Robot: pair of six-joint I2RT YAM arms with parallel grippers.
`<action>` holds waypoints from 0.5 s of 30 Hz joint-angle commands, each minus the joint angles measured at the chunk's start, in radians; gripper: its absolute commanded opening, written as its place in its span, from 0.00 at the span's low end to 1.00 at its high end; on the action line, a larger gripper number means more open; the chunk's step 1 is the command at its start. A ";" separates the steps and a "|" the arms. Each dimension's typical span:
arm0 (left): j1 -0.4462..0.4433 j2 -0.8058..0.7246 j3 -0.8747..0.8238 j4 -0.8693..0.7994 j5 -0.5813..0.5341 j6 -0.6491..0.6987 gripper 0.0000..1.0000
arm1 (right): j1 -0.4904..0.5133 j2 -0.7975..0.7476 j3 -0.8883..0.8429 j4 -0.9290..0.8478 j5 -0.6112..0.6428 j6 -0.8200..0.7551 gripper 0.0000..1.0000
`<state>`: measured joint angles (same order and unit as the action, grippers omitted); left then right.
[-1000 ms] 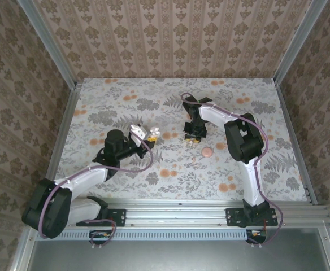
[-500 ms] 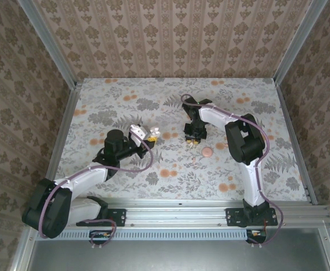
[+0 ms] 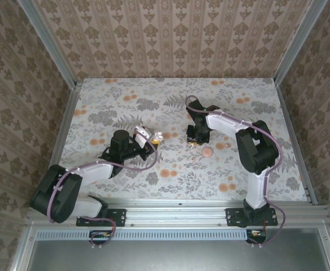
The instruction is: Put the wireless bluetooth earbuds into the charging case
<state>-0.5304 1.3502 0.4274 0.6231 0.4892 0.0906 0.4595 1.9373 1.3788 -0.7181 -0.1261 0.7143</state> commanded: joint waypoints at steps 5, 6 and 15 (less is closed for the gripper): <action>-0.028 0.134 0.082 0.092 0.090 -0.029 0.09 | 0.020 -0.121 -0.139 0.297 0.024 -0.017 0.19; -0.029 0.154 0.091 0.100 0.098 -0.031 0.09 | 0.022 -0.132 -0.155 0.327 0.027 -0.025 0.18; -0.040 0.253 0.127 0.103 0.146 -0.019 0.08 | 0.042 -0.206 -0.276 0.605 0.004 -0.064 0.18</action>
<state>-0.5571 1.5909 0.5243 0.6968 0.5922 0.0746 0.4919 1.7779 1.1305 -0.2481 -0.1192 0.6735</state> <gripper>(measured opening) 0.198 0.185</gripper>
